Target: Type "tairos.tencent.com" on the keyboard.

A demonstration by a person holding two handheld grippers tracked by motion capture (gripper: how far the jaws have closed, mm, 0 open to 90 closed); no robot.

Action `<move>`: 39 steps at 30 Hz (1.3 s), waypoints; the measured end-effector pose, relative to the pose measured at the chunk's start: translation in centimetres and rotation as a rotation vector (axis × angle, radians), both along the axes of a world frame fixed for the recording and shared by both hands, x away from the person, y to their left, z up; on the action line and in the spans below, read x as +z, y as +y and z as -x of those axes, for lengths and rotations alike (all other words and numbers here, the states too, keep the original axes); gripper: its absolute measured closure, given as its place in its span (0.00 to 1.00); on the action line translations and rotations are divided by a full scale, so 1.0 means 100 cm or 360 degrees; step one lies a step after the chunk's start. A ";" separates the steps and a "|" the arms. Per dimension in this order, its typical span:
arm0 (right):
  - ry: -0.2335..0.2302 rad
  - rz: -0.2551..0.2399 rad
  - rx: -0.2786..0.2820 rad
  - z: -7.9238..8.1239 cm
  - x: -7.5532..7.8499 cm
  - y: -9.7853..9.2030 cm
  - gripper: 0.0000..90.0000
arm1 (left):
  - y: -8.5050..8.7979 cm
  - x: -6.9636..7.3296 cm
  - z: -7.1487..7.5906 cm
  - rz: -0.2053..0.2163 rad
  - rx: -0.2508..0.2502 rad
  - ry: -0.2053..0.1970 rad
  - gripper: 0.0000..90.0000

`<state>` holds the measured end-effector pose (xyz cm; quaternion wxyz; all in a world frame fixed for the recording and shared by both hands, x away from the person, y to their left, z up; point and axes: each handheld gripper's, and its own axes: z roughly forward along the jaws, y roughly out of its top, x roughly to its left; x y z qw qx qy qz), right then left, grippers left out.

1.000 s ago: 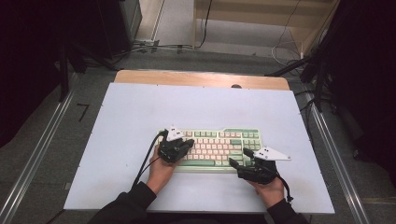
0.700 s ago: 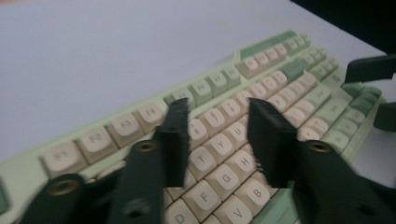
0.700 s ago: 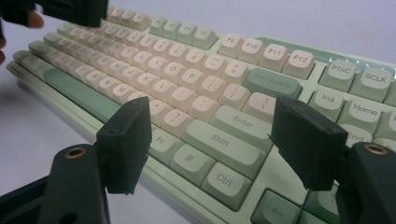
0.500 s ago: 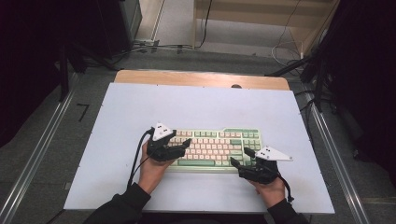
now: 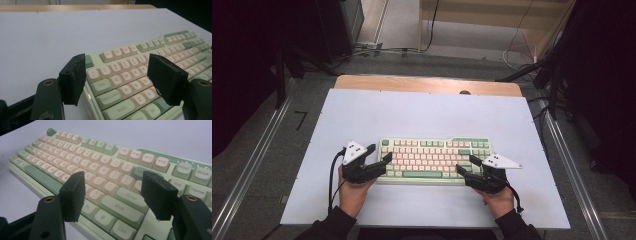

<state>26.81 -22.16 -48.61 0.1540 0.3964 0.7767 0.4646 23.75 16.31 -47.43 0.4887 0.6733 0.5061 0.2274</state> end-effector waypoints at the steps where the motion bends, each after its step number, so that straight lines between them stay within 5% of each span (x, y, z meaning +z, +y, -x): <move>1: 0.0005 0.0001 0.0006 0.000 0.000 0.002 0.44 | 0.002 0.000 0.002 0.0014 0.0004 0.0010 0.36; 7: -0.0020 0.0013 0.0044 0.001 0.002 0.008 0.65 | 0.009 0.000 0.006 0.0064 0.0011 0.0011 0.36; 14: -0.0038 0.0046 0.0069 0.001 0.004 0.014 0.96 | -0.001 -0.003 0.002 0.0020 -0.0049 0.0027 0.37; 39: 0.0017 0.0100 0.0164 -0.003 -0.005 0.042 0.97 | -0.001 -0.006 -0.001 0.0031 -0.0066 0.0055 0.37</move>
